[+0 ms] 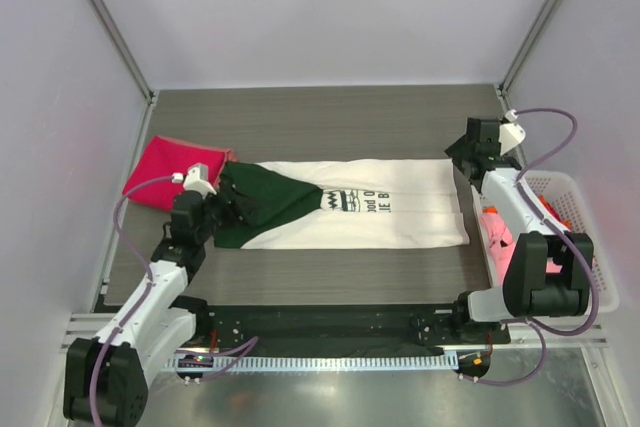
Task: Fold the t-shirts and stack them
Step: Fold the tshirt
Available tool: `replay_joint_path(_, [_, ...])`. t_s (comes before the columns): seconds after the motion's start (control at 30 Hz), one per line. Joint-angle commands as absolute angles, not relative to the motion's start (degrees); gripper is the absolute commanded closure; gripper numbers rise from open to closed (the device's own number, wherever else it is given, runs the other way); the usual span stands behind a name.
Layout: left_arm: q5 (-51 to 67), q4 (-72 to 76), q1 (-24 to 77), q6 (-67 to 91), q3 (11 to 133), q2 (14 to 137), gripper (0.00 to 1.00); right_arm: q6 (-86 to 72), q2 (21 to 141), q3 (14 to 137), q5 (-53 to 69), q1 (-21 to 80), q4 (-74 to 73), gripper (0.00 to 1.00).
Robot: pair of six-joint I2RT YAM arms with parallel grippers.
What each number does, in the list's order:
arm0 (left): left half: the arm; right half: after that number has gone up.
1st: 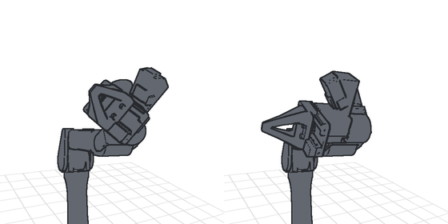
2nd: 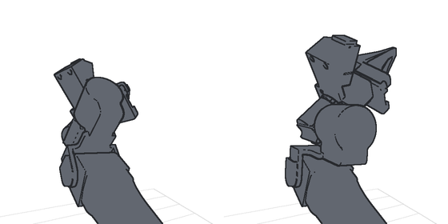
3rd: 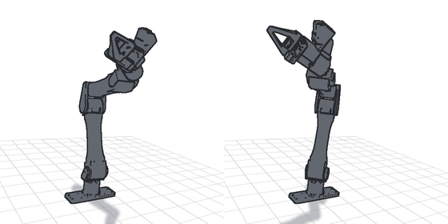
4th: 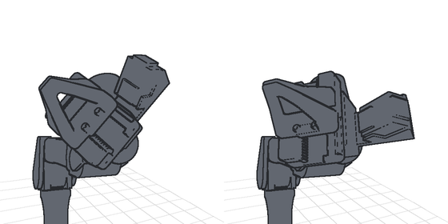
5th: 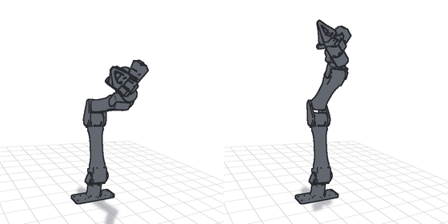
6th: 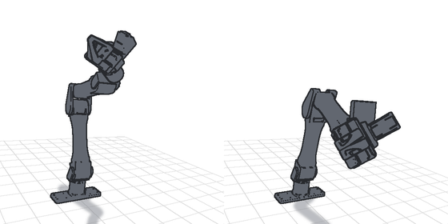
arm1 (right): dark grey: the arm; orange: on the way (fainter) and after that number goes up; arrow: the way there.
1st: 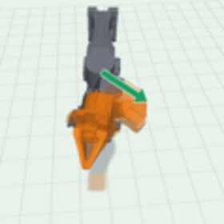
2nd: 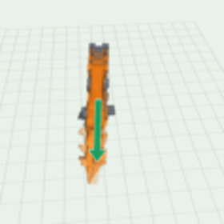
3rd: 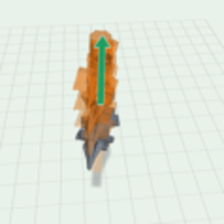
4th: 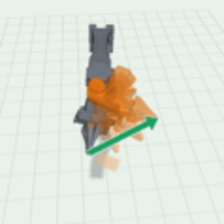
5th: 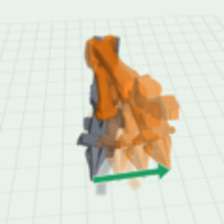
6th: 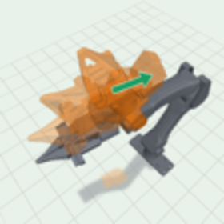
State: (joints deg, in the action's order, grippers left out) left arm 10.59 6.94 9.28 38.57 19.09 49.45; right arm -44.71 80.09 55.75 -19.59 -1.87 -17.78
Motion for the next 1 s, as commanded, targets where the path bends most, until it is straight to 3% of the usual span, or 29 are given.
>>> replay_joint_path(0.0, [8.79, -2.43, 9.40, 38.93, 24.24, 47.11, 0.36, -38.60, 80.85, 58.96, -14.18, 1.57, -13.63, 0.43])
replay_joint_path(0.2, [5.10, -10.44, 9.23, 42.63, 30.84, 51.93, 0.22, -31.56, 90.34, 64.67, 10.24, 8.86, -6.69, 0.48])
replay_joint_path(0.4, [4.13, -13.79, 8.53, 42.10, 41.21, 66.32, 0.22, -29.36, 101.76, 72.67, 32.14, 18.17, -0.79, 0.48])
replay_joint_path(0.7, [-1.58, -13.18, 8.44, 47.37, 55.70, 86.03, 0.26, -33.47, 114.77, 82.87, 37.36, 25.92, 5.44, 0.49])
replay_joint_path(0.93, [-3.34, -15.72, 8.44, 51.06, 66.08, 99.56, 0.28, -33.49, 125.31, 92.19, 39.89, 29.35, 2.38, 0.48])
replay_joint_path(0.97, [-3.60, -18.34, 8.44, 51.85, 67.22, 101.76, 0.32, -33.49, 126.64, 94.46, 40.16, 29.96, 1.59, 0.48])
